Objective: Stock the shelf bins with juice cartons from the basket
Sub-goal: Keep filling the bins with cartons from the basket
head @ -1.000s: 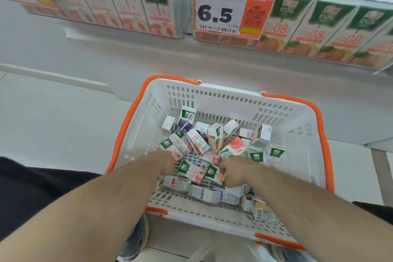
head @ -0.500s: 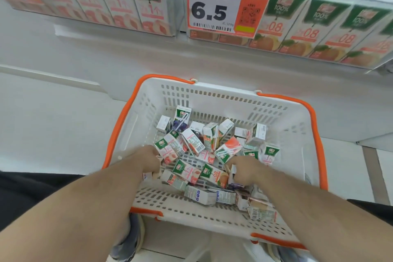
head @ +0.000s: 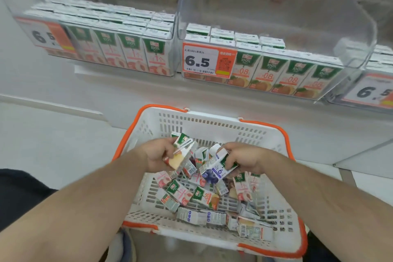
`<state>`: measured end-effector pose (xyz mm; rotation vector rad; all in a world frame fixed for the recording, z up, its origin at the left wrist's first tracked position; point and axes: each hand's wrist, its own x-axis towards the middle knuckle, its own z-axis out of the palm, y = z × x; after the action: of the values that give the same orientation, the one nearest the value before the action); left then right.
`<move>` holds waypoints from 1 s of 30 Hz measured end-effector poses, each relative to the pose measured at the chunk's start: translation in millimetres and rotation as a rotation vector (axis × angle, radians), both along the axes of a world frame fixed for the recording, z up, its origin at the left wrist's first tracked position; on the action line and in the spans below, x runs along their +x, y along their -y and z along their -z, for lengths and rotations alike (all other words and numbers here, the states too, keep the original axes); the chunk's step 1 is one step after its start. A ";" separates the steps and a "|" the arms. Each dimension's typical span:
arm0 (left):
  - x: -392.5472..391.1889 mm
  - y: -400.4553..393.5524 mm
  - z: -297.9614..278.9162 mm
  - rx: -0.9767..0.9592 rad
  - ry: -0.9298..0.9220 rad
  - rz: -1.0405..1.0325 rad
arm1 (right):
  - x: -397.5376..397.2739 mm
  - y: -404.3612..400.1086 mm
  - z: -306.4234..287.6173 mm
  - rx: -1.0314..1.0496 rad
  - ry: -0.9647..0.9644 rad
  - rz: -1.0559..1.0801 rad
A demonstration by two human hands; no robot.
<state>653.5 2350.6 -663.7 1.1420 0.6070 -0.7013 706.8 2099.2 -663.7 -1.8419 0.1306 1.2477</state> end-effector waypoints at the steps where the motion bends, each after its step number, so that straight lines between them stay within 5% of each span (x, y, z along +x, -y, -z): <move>1: 3.8 5.4 -13.6 -0.026 0.041 -0.027 | 4.0 -1.1 -16.2 0.022 0.021 -0.017; 6: 26.2 23.0 -86.4 -0.172 0.179 -0.232 | 15.2 4.2 -104.7 0.010 0.353 -0.147; 9: 36.1 25.5 -125.3 -0.228 0.218 -0.177 | 7.9 8.2 -153.9 -0.066 0.640 -0.238; 15: 41.8 39.3 -138.0 0.016 0.287 0.023 | -8.0 11.7 -204.3 -0.266 1.057 -0.380; 20: 44.7 60.7 -134.1 0.186 0.343 0.021 | -1.9 16.7 -209.3 -0.241 1.137 -0.268; 25: 46.6 69.5 -133.9 0.514 0.720 0.152 | 6.5 23.2 -209.0 -0.203 1.176 -0.190; 30: 48.3 83.7 -142.3 0.638 1.046 0.408 | 12.9 42.6 -222.0 0.000 1.138 0.001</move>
<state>701.9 2266.8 -521.4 2.0336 -0.3474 -0.1448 719.7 2056.7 -441.7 -2.2658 -0.4878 0.0587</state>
